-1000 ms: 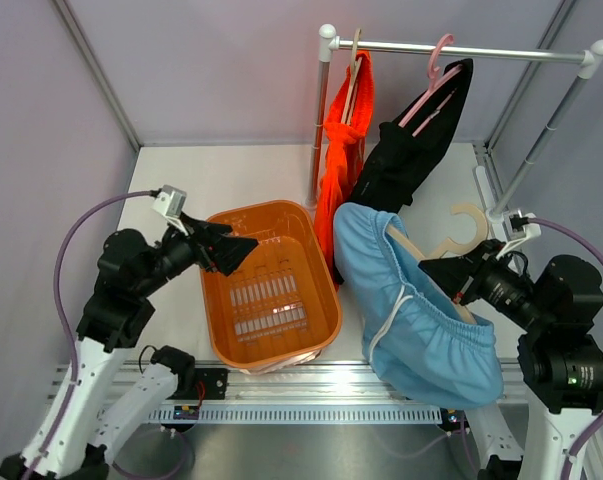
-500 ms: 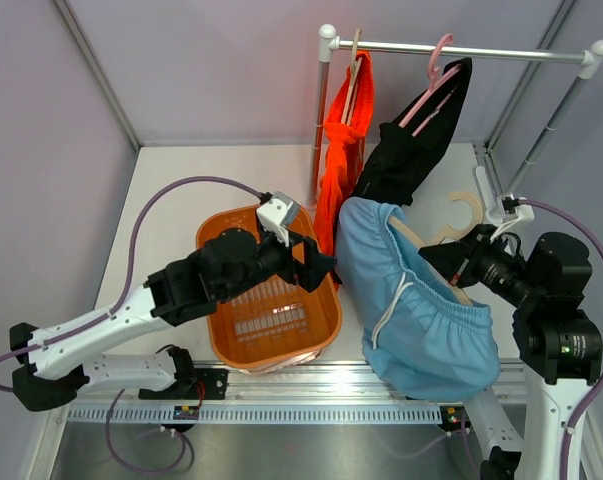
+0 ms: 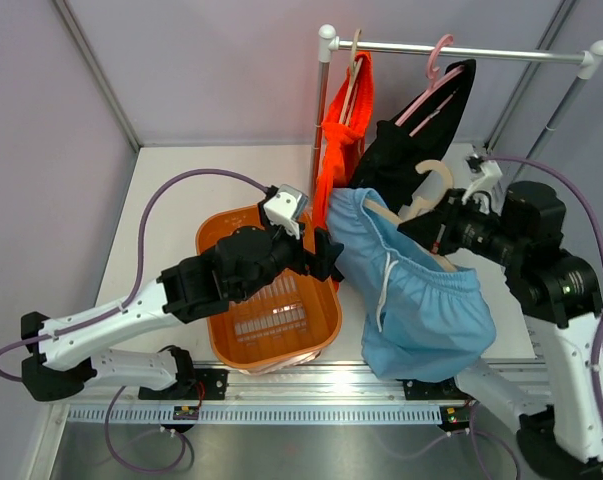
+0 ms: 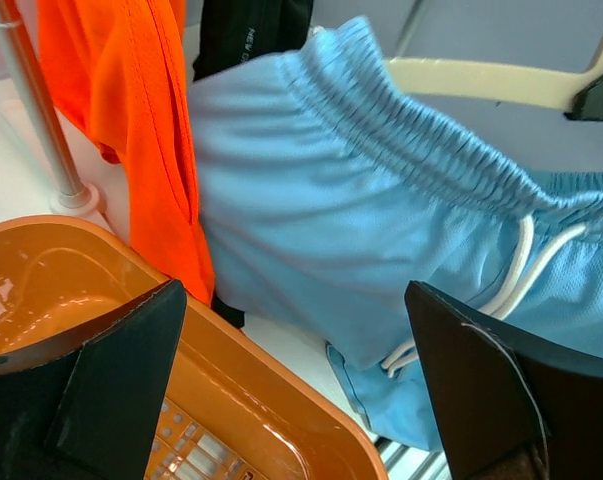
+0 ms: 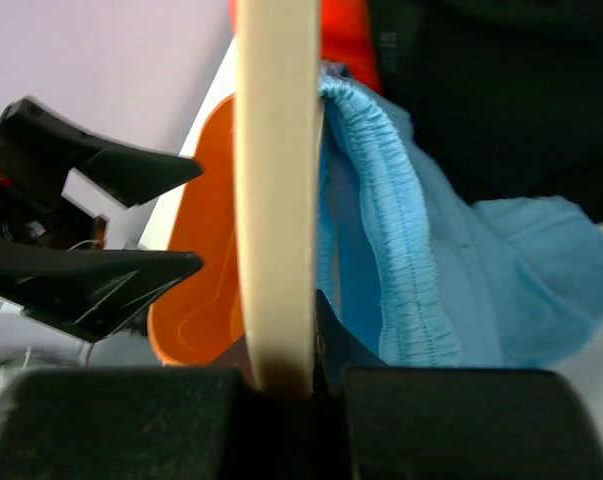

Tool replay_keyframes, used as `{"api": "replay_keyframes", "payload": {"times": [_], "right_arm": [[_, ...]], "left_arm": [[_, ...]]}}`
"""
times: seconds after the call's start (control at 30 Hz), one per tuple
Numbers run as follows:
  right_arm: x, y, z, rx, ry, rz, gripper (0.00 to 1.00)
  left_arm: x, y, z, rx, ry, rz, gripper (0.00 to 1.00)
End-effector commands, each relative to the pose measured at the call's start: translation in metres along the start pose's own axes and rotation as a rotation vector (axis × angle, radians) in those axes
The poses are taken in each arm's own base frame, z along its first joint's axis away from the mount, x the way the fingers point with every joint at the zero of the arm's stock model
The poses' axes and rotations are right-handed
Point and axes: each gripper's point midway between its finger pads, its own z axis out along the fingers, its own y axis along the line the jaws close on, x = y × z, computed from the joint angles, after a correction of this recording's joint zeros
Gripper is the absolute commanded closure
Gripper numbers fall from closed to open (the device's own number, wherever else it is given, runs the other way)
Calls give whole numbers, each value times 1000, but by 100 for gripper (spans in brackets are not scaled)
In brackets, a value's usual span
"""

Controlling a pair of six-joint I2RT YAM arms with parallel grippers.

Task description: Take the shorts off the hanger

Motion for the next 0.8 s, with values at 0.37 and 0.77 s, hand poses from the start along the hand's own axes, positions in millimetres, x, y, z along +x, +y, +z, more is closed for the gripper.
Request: {"api": "replay_keyframes", "payload": {"times": [0.37, 0.77], "right_arm": [[-1, 59, 65, 102, -69, -145, 100], [12, 80, 64, 154, -66, -205, 100]], "left_arm": [[-29, 41, -38, -147, -133, -52, 3], [-22, 33, -12, -165, -133, -59, 5]]}}
